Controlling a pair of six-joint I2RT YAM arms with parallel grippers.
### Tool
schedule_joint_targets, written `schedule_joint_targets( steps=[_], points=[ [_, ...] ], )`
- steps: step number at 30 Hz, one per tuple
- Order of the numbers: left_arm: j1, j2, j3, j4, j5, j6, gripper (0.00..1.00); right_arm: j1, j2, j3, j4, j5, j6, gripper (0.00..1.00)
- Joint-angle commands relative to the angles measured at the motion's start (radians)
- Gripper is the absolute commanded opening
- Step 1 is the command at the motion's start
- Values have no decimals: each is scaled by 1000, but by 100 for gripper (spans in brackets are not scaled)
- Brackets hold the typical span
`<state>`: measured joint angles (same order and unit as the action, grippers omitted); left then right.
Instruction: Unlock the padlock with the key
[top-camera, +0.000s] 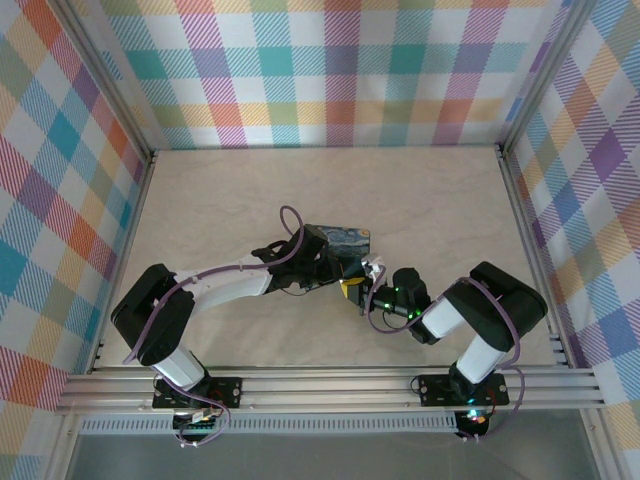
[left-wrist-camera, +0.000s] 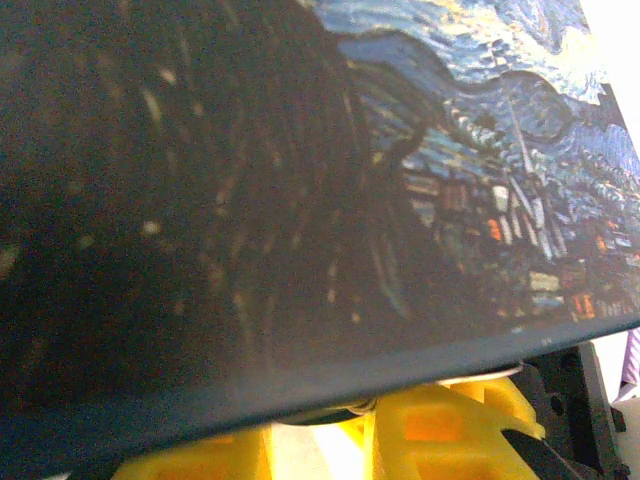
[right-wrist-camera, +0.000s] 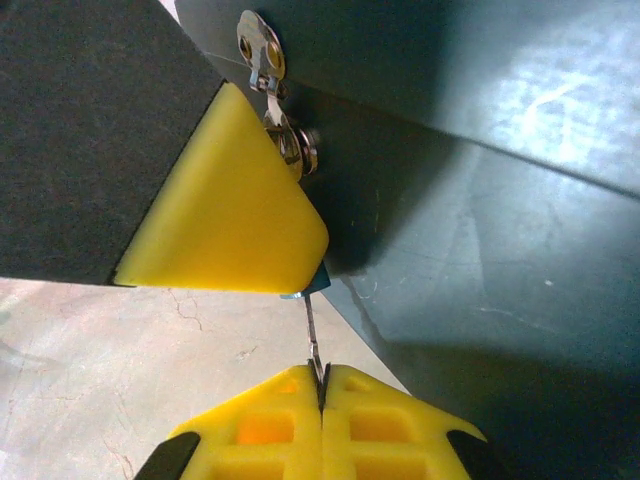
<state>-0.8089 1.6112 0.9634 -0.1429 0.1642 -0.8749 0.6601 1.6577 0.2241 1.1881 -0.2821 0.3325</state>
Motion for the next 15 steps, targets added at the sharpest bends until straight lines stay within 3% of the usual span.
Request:
schedule_joint_targets(
  steps=[1,15],
  points=[
    [-12,7,-18,1,38,2,20,-7,-16,45,90,-37,12,0],
    [-13,16,-15,5,46,1,20,-5,-46,84,19,-2,-14,0]
  ],
)
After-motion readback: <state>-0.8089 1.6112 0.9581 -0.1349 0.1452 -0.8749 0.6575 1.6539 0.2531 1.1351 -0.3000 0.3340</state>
